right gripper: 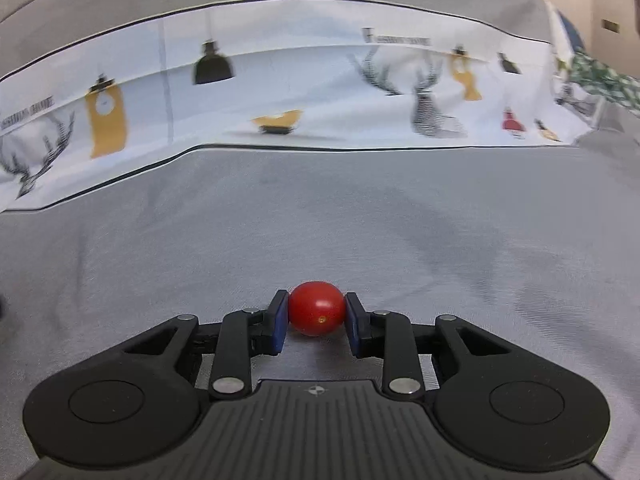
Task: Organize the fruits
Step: 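Grasp the small yellow fruit with the left tool while the right tool grasps the red cherry tomato, then carry the yellow fruit with the left tool while the right tool carries the cherry tomato to the plate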
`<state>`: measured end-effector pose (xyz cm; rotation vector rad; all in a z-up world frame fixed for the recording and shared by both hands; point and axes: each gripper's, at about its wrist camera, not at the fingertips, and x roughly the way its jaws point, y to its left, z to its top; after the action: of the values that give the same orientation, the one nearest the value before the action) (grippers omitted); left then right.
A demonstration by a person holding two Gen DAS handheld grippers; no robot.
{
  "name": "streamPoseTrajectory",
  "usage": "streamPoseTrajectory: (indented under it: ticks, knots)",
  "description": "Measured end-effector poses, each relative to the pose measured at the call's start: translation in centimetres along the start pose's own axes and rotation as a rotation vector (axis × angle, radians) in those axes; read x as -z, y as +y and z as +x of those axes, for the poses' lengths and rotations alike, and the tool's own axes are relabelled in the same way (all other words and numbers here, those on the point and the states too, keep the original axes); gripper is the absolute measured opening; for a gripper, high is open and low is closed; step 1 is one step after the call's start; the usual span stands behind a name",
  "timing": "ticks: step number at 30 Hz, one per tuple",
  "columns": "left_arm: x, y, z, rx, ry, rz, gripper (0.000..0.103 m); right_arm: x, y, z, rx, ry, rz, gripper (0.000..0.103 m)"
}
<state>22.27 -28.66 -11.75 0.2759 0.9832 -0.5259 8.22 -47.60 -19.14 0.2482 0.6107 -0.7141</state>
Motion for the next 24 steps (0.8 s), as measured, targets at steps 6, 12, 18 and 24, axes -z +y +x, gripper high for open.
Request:
streamPoseTrajectory:
  ticks: [6, 12, 18, 24]
  knots:
    - [4.4, 1.1, -10.2, 0.056, -0.003, -0.054, 0.028, -1.4, -1.3, -7.5, -0.035, -0.016, 0.088, 0.031]
    - [11.2, 4.1, -19.4, 0.025, -0.002, -0.091, 0.028, -0.3, 1.8, -20.2, -0.259, -0.029, 0.016, 0.031]
    - [18.3, 7.9, -26.9, -0.065, -0.007, -0.158, 0.028, 1.9, 6.1, -31.1, -0.543, 0.029, -0.081, 0.031]
    - [24.7, 10.3, -32.2, -0.139, -0.071, -0.225, 0.028, 2.9, 9.8, -39.0, -0.729, 0.041, -0.213, 0.031]
